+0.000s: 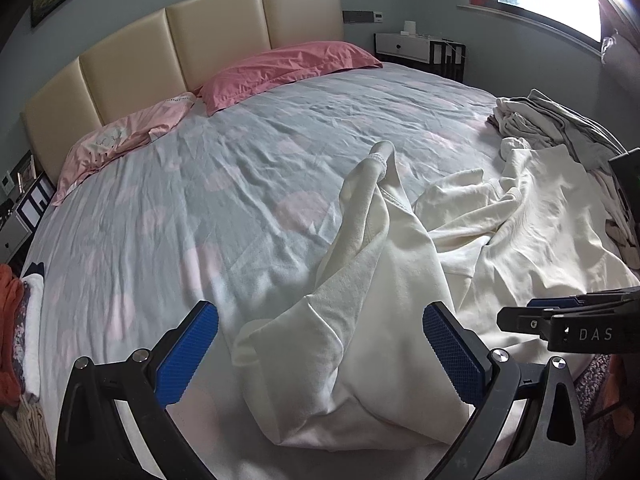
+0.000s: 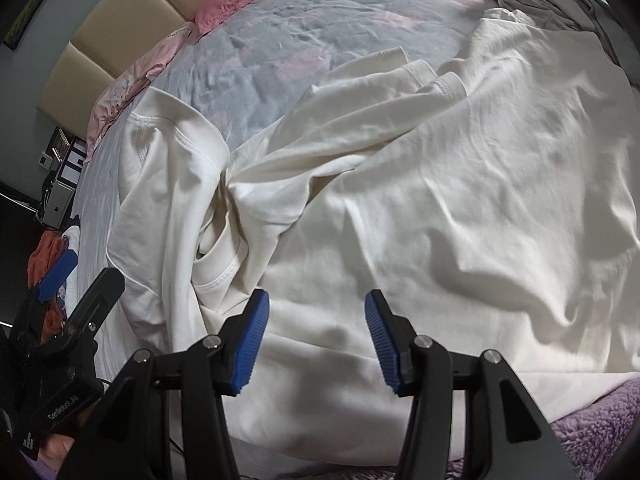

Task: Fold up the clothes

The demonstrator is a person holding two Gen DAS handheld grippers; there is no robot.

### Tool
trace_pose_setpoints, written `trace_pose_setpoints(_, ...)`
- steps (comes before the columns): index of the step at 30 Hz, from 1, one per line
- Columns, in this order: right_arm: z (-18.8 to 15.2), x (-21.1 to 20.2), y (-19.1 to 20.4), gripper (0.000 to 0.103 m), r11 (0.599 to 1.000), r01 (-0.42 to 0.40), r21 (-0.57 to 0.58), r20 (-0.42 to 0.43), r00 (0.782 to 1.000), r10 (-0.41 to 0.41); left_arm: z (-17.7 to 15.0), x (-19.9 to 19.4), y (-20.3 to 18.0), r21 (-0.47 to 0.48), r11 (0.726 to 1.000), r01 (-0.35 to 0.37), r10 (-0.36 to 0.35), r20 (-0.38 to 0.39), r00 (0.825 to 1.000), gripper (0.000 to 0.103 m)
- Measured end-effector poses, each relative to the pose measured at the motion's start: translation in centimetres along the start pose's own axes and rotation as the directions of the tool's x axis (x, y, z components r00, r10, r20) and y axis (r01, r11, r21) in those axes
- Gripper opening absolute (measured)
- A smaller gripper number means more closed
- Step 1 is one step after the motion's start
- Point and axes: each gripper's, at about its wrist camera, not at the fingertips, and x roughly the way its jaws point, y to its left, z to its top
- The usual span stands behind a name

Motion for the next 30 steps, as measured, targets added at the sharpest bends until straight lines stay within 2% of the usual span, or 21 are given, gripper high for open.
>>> trace_pose_setpoints(1, 0.0, 0.1, 0.0, 0.049, 1.0, 0.0, -0.001, -0.001, 1.0, 0.0, 0.1, 0.3, 0.0, 0.0, 1.0, 0.0, 0.0, -0.008, 1.0, 0.091)
trace_pose_setpoints(2, 0.1, 0.1, 0.0, 0.049, 1.0, 0.0, 0.001, -0.003, 1.0, 0.0, 0.1, 0.7, 0.0, 0.003, 1.0, -0.001, 0.001, -0.021, 1.0, 0.078)
trace_pose_setpoints(6, 0.0, 0.6, -0.5, 0.049, 1.0, -0.001, 0.019, -0.014, 1.0, 0.001, -0.6, 2.6, -0.2, 0.009, 1.0, 0.003, -0.002, -0.103, 0.995, 0.047)
trace_pose_setpoints(7, 0.0, 0.7, -0.6, 0.049, 1.0, -0.003, 0.023, -0.017, 1.0, 0.004, -0.8, 3.0, -0.2, 0.006, 1.0, 0.0, 0.0, -0.124, 0.992, 0.032)
trace_pose_setpoints(8, 0.1, 0.7, -0.8, 0.049, 1.0, -0.006, 0.027, -0.019, 1.0, 0.006, -1.0, 3.2, -0.1, -0.005, 1.0, -0.004, 0.003, -0.136, 0.991, 0.024)
trace_pose_setpoints(11, 0.2, 0.8, -1.3, 0.049, 0.999, -0.02, 0.044, -0.021, 1.0, 0.021, -1.1, 3.0, 0.9, -0.064, 0.998, -0.011, 0.002, -0.14, 0.99, 0.01)
trace_pose_setpoints(15, 0.9, -0.7, -2.6, 0.049, 0.996, -0.041, 0.079, 0.018, 0.999, 0.039, -1.0, 1.4, 2.9, -0.143, 0.988, -0.051, 0.038, -0.097, 0.995, 0.008)
trace_pose_setpoints(18, 1.9, -1.6, -3.3, 0.049, 0.996, -0.028, 0.08, 0.012, 1.0, 0.028, -1.2, 0.7, 4.2, -0.172, 0.981, -0.092, 0.074, -0.107, 0.992, 0.008)
trace_pose_setpoints(21, 4.0, -2.1, -3.3, 0.049, 0.996, 0.084, 0.013, -0.011, 0.996, -0.084, -1.8, 1.0, 5.2, -0.19, 0.973, -0.128, 0.098, -0.161, 0.982, 0.008)
trace_pose_setpoints(24, 5.9, -1.6, -2.2, 0.049, 0.975, 0.171, -0.141, -0.043, 0.983, -0.178, -2.3, 1.7, 5.8, -0.193, 0.968, -0.16, 0.113, -0.234, 0.966, 0.008)
trace_pose_setpoints(26, 6.3, -0.8, -1.4, 0.049, 0.964, 0.155, -0.215, -0.056, 0.984, -0.171, -2.5, 2.2, 6.0, -0.203, 0.967, -0.155, 0.1, -0.259, 0.961, 0.008)
trace_pose_setpoints(30, 5.5, 0.6, -0.6, 0.049, 0.968, 0.059, -0.243, -0.068, 0.995, -0.078, -2.5, 2.8, 6.1, -0.214, 0.966, -0.141, 0.08, -0.271, 0.959, 0.012)
